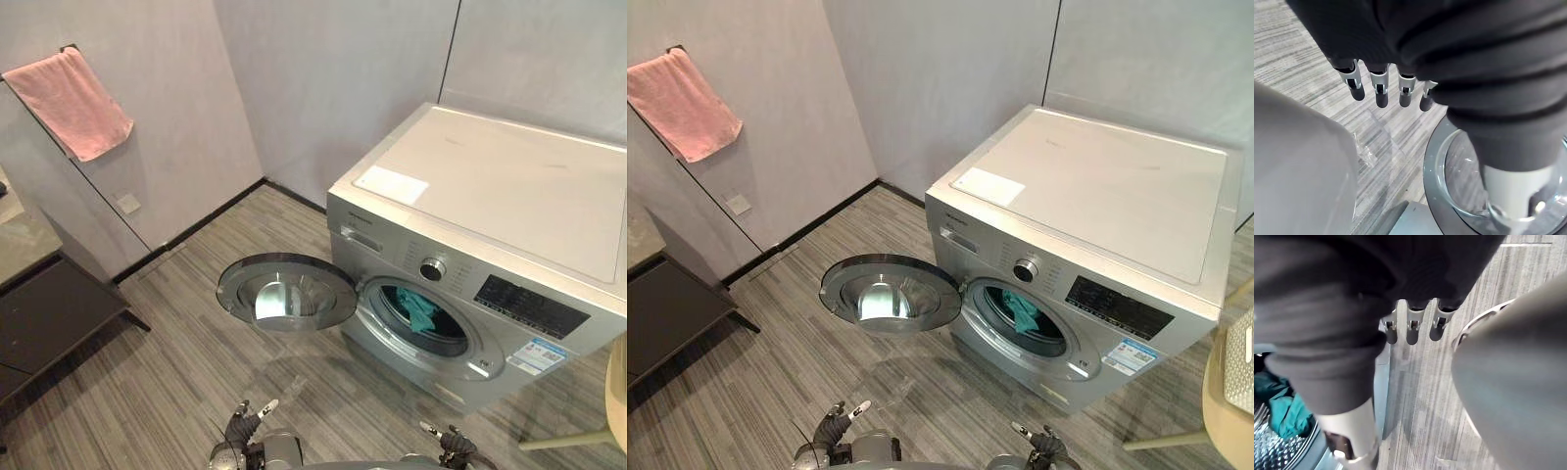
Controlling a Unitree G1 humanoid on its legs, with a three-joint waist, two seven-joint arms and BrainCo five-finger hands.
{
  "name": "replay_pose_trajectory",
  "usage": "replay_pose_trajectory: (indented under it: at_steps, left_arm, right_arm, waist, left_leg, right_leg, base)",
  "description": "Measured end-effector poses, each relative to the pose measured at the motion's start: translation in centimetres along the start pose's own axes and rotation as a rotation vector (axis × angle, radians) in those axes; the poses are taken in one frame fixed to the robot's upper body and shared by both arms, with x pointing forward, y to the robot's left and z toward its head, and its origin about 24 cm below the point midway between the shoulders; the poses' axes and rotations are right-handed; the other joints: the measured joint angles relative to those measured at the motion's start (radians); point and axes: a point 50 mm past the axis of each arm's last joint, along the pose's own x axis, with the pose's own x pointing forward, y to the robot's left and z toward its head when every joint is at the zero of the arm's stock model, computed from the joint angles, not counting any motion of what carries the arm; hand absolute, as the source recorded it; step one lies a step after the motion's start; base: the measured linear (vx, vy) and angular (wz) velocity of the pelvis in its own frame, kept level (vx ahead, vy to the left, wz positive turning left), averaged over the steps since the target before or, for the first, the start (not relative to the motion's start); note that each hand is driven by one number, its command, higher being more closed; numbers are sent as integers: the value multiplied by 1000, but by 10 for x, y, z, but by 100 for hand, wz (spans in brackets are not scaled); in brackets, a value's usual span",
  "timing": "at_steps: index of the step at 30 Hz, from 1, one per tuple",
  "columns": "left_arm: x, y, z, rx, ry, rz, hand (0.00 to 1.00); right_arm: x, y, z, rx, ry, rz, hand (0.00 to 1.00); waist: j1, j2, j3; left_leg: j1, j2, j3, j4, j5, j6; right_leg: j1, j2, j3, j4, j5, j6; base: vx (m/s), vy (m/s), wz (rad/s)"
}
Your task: Pick up the laundry basket with both hands and put the clothes into the washing machine.
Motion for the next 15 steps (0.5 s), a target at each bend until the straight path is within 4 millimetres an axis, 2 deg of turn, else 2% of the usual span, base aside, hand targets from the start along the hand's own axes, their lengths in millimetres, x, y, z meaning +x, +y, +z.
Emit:
replay_pose_trajectory:
  at_steps: [1,2,3,4,5,6,7,9,10,11,12,14,15]
  left_arm:
    - [0,5,-5,-34,24,24,0]
    - [-1,8,-12,-58,51,39,0]
    - [-2,8,-14,-64,65,42,0]
    - [-2,10,-18,-62,86,47,0]
    - [-2,13,-20,-60,97,57,0]
    - [-1,17,-20,-53,103,68,0]
    - [-1,26,-20,-38,108,87,0]
    - [0,31,-17,-26,99,98,0]
    - [0,32,-13,-8,83,96,0]
    - [1,32,-9,-11,65,96,0]
    - [3,31,8,-31,-12,95,0]
    - [3,29,33,-75,-124,97,0]
    - [0,28,57,-114,-231,95,0]
  right_arm:
    - [0,-4,0,27,-3,-17,0]
    - [-2,-14,-5,48,11,-48,0]
    - [-3,-20,-8,50,21,-65,0]
    - [-4,-26,-13,49,43,-83,0]
    - [-7,-30,-25,61,79,-96,0]
    - [-8,-29,-32,69,100,-96,0]
    - [-10,-26,-39,101,116,-94,0]
    - [-13,-27,-47,136,134,-104,0]
    - [-13,-28,-49,150,140,-107,0]
    - [-13,-29,-49,150,140,-107,0]
    - [-14,-31,-49,147,138,-110,0]
    - [-14,-33,-48,139,136,-114,0]
    - [-14,-33,-48,128,133,-110,0]
  waist:
    - [0,-1,-1]
    - [-2,6,-6]
    - [-2,15,-11]
    - [-7,20,-28]
    - [-19,-6,-41]
    - [-25,-19,-46]
    - [-30,-35,-48]
    - [-29,-50,-56]
    - [-29,-43,-59]
    - [-30,-49,-65]
    - [-28,-39,-67]
    - [-26,-41,-79]
    - [-29,-31,-86]
  left_leg:
    - [41,7,-13,-110,-6,10]
    - [85,0,-44,-220,2,2]
    - [101,-1,-59,-252,-4,-17]
    - [139,-9,-47,-285,-48,-60]
    - [139,-42,-24,-281,-59,-41]
    - [141,-59,-22,-277,-62,-36]
    - [155,-82,-6,-277,-69,-29]
    - [192,-101,21,-277,-84,-20]
    - [210,-107,35,-285,-84,-20]
    - [216,-108,39,-291,-84,-20]
    - [227,-109,43,-323,-81,-21]
    - [225,-110,45,-360,-58,-24]
    - [224,-110,44,-409,-29,-25]
  right_leg:
    - [-10,-5,23,1,4,12]
    - [-14,-6,44,1,3,33]
    - [-14,-7,52,1,2,44]
    - [-9,-18,66,-10,3,72]
    - [11,-37,94,-52,17,89]
    - [27,-51,102,-78,36,92]
    - [51,-73,107,-115,62,113]
    - [86,-86,124,-150,91,121]
    - [95,-94,123,-162,98,123]
    - [94,-97,123,-164,98,124]
    - [87,-98,122,-175,98,125]
    - [60,-98,124,-178,96,128]
    - [34,-96,123,-177,96,128]
  base:
    - [80,184,-53]
    - [107,220,-54]
    - [175,299,-39]
    - [194,267,-22]
    - [207,240,-11]
    - [214,182,-8]
    - [183,147,-9]
    - [168,166,-29]
    - [105,111,-31]
    - [18,20,-24]
    - [-12,2,-21]
    - [-41,-18,-15]
    - [-50,-33,0]
